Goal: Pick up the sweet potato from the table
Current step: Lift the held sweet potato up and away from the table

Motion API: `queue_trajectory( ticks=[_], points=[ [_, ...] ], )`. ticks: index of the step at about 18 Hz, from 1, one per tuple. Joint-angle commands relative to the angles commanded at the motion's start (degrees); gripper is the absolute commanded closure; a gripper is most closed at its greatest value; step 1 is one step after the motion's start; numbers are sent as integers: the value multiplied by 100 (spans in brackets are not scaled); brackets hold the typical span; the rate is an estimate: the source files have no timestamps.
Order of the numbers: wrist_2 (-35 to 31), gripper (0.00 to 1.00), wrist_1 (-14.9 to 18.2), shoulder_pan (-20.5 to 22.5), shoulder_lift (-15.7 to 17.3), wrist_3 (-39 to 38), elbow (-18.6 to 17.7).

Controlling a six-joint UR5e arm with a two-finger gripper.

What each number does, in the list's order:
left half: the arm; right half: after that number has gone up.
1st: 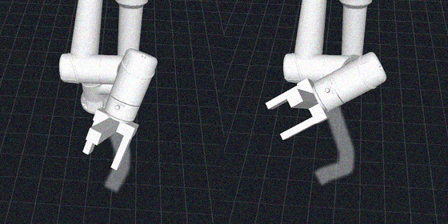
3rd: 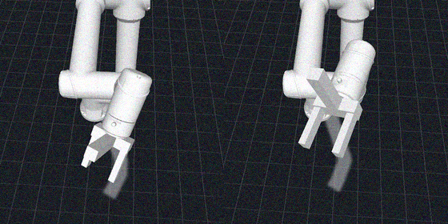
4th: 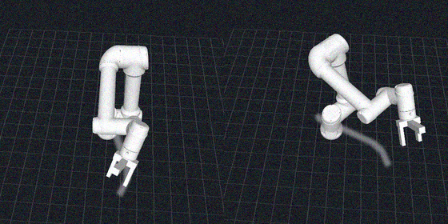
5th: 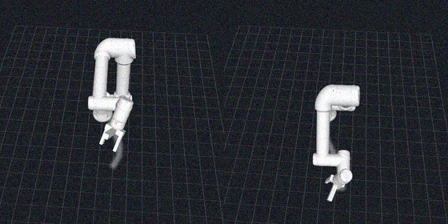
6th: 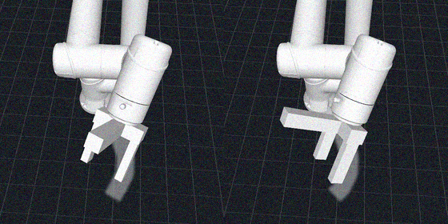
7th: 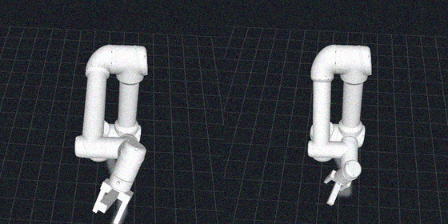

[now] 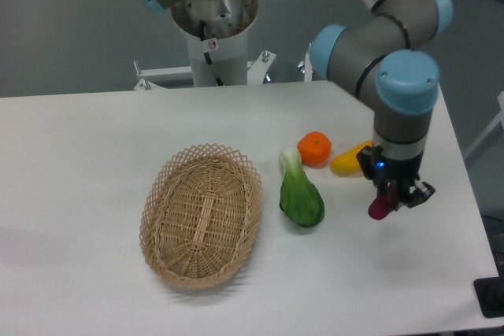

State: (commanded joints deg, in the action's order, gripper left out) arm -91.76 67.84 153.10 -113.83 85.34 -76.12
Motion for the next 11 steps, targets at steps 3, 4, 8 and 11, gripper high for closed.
queue_trajectory(
  ticks=[3, 4, 8, 11],
  points=[
    [236, 73, 369, 272, 132, 263, 167],
    [403, 73, 509, 378, 202, 377, 254],
    [694, 73, 827, 704, 264, 772, 405],
    [694, 73, 827, 800, 352, 966, 413]
  ],
)
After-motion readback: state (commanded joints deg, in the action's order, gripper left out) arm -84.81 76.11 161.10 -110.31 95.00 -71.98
